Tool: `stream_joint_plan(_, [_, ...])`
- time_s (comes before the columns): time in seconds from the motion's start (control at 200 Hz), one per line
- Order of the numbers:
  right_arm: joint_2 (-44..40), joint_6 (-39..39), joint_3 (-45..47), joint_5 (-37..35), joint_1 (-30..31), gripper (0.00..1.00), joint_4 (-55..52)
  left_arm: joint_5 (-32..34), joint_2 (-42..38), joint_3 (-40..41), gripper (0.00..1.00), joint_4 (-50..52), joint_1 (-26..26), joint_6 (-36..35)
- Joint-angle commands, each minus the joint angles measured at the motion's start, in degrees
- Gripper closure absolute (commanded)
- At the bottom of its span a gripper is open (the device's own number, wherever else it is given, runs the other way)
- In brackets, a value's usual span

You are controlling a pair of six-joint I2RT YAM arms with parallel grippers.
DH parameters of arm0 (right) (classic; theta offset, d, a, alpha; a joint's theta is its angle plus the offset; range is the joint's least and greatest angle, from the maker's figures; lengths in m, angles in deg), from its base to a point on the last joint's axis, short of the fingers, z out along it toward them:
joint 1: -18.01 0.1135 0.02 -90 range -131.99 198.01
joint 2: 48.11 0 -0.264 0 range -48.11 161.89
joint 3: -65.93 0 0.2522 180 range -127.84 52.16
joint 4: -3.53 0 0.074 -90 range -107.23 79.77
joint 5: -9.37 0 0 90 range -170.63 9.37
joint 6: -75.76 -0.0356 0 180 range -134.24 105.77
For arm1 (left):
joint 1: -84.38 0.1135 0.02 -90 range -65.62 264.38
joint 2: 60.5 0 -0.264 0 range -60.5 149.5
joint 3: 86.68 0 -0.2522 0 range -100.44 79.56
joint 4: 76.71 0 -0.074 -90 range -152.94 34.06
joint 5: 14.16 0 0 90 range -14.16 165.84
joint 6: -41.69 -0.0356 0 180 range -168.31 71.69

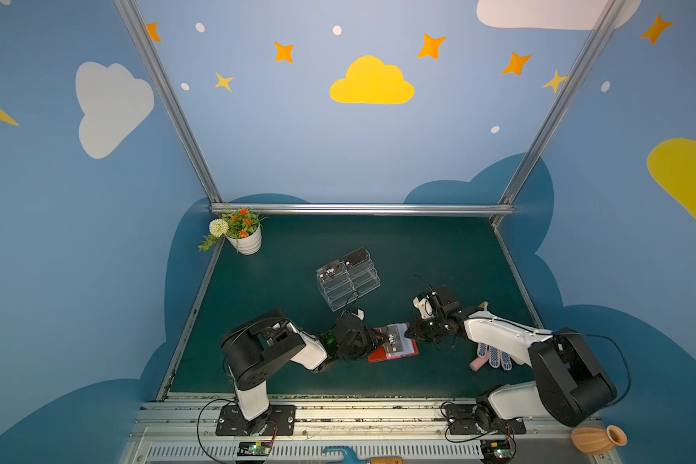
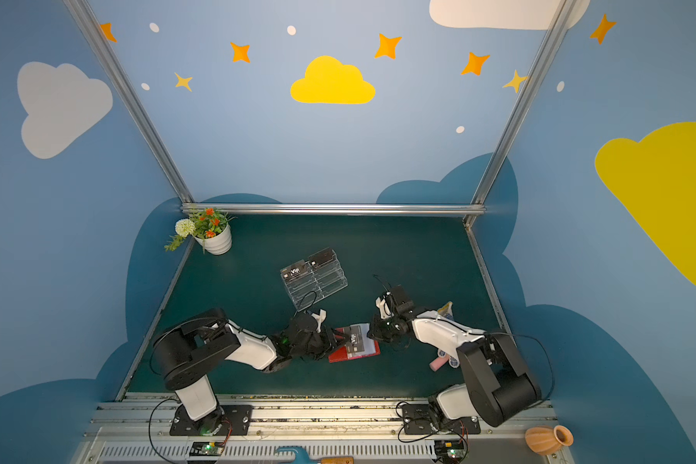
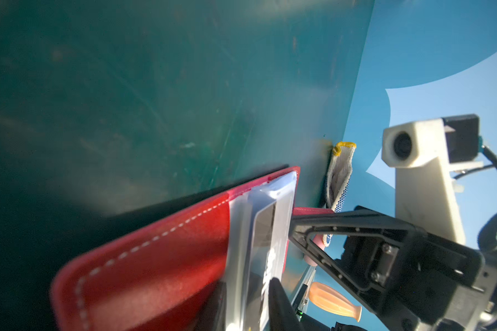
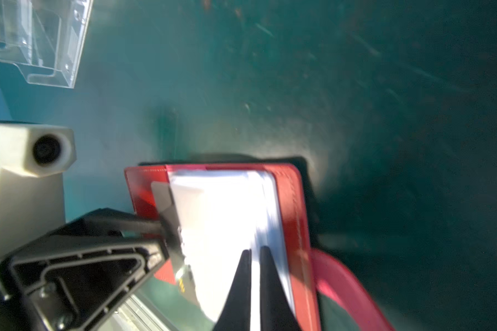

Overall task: Take the credit cards out of the card holder
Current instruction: Take out the credit card from the card slot.

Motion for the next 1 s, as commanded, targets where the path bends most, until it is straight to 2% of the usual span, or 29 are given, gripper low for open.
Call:
stream_joint_plan(0.0, [-3.2,1.5,-2.9,-2.3,1.3,0.90,-7.0,1.4,0.7,2.1,0.73,4.4,-0.1,0.0])
stream_joint_plan(0.15, [-1.9,1.5,-5.0,-2.5,3.3,0.90,-7.9,1.0,0.6,1.9,0.71,4.0,-0.1,-0.1])
stream_joint_plan(0.591, [6.5,-0.2,-4.6,-2.0,4.9,0.91,-1.3,1.2,0.6,2.8,0.69,3.0,-0.3,0.1])
stream_joint_plan(0.996, [8.0,-3.0,-1.3,-1.3,7.6,0.93,2.9,1.4,1.1,3.0,0.69,1.6,-0.2,0.2])
